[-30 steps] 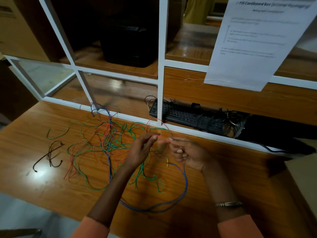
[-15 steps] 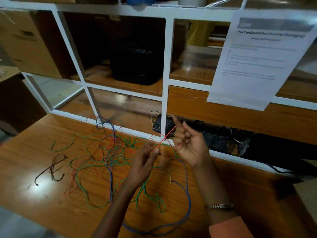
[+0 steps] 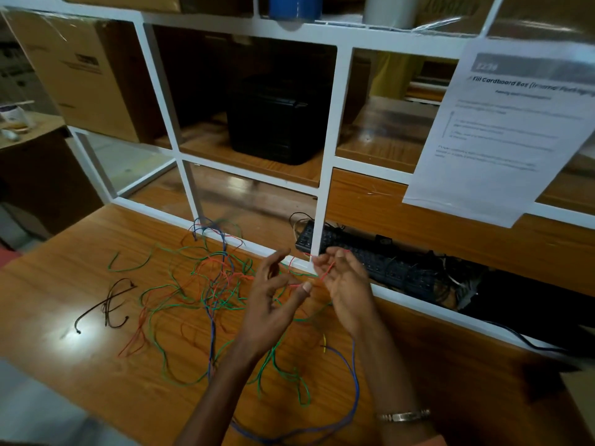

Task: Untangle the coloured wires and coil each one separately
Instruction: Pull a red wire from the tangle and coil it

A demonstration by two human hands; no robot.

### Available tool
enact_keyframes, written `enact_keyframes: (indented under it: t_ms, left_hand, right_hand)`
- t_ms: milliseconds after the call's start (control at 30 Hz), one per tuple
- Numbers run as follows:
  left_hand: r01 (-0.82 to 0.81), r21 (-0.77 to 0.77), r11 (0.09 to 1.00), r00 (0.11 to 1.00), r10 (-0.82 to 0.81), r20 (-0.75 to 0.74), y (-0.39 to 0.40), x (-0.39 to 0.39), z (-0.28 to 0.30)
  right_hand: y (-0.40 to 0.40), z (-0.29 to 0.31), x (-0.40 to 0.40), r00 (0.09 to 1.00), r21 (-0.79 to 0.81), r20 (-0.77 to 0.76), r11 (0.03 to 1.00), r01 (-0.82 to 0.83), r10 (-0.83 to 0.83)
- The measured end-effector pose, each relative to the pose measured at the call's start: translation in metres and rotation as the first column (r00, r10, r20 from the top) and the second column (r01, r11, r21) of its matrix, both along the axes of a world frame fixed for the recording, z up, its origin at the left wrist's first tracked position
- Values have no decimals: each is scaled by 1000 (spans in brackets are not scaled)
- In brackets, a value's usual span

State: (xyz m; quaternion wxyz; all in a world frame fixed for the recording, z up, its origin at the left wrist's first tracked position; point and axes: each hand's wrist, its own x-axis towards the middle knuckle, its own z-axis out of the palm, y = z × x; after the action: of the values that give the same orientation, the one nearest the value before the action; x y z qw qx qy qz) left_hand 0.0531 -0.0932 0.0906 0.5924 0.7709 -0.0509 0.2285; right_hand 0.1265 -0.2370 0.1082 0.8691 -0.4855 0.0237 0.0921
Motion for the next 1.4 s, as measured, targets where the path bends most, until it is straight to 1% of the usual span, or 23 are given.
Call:
enact_keyframes:
  t_ms: [67, 133, 167, 200, 267, 333, 433, 467, 533, 633, 733, 800, 867, 900, 967, 1033, 1067, 1100, 1167, 1233, 1267, 1333, 1400]
  left_hand:
    - [-41, -38, 998, 999, 42, 18, 3, 5, 6]
    - [-41, -10, 999, 999, 41, 23, 9, 8, 8]
    - [-43, 14, 999, 999, 43, 26, 11, 9, 8]
    - [-48, 25, 999, 999, 48, 26, 13, 10, 7]
    - [-46, 5, 999, 999, 46, 13, 16, 13, 7]
    - [3, -28, 1000, 1000, -3, -24, 18, 13, 9]
    - [64, -31, 997, 996, -66, -63, 17, 12, 10]
    - [79, -35, 996, 994, -81, -70, 15, 12, 8]
    - [98, -72, 993, 990, -104, -96, 11, 13, 5]
    - [91, -168, 982, 984, -114, -138, 7, 14, 7]
    - [69, -186, 980, 984, -97, -149, 5, 14, 12]
    - [30, -215, 976, 982, -69, -173, 8, 17, 8]
    - [-10, -294, 956, 975, -55, -214, 11, 19, 3]
    - [-20, -315, 949, 973, -54, -225, 11, 19, -1]
    - [-7, -334, 943, 966, -80, -245, 10, 17, -10]
    - [3, -340, 940, 948, -111, -297, 5, 15, -21]
    - [3, -339, 941, 935, -122, -332, 3, 15, -27]
    - [-1, -332, 943, 922, -128, -366, 2, 15, -31]
    - [-3, -360, 933, 907, -148, -393, -1, 13, -34]
    - [13, -427, 904, 896, -200, -396, -6, 10, -31]
    - [45, -423, 905, 896, -224, -383, -8, 8, -29]
    - [154, -343, 927, 904, -272, -329, -11, 5, -24]
    - [251, -273, 929, 896, -329, -298, -15, 3, -19]
  right_hand:
    - [3, -4, -10, 986, -226, 49, 963, -147, 162]
    - [6, -2, -23, 946, -405, 38, 871, -278, 321]
    - [9, 3, -31, 927, -472, 18, 820, -323, 376]
    - [12, 6, -37, 913, -495, -5, 792, -356, 408]
    - [15, 9, -43, 900, -425, -50, 807, -411, 432]
    - [12, 11, -42, 887, -305, -129, 833, -461, 443]
    - [0, 15, -39, 822, -197, -275, 808, -556, 499]
    - [-4, 16, -40, 796, -167, -301, 793, -586, 525]
    - [-10, 16, -42, 752, -75, -296, 770, -633, 589]
    - [-12, 14, -46, 681, 94, -235, 713, -695, 694]
    - [-15, 18, -48, 671, 220, -167, 691, -689, 722]
    - [-21, 23, -45, 717, 362, -131, 707, -608, 684]
    - [-28, 29, -39, 785, 537, -51, 680, -499, 617]
    - [-31, 32, -36, 825, 594, -23, 671, -444, 565]
    - [-37, 32, -29, 887, 649, -4, 676, -349, 461]
    - [-42, 29, -24, 928, 721, 24, 637, -274, 373]
    - [-43, 29, -22, 951, 754, 20, 619, -218, 310]
    - [-46, 28, -20, 973, 764, -5, 628, -146, 232]
    - [-52, 29, -17, 996, 697, -65, 717, 6, 55]
    - [-57, 27, -14, 997, 607, -56, 791, 76, -53]
    - [-59, 24, -13, 995, 546, -41, 832, 99, -92]
    - [-57, 16, -12, 981, 384, -11, 905, 185, -196]
    - [-53, 9, -13, 953, 127, 23, 947, 296, -301]
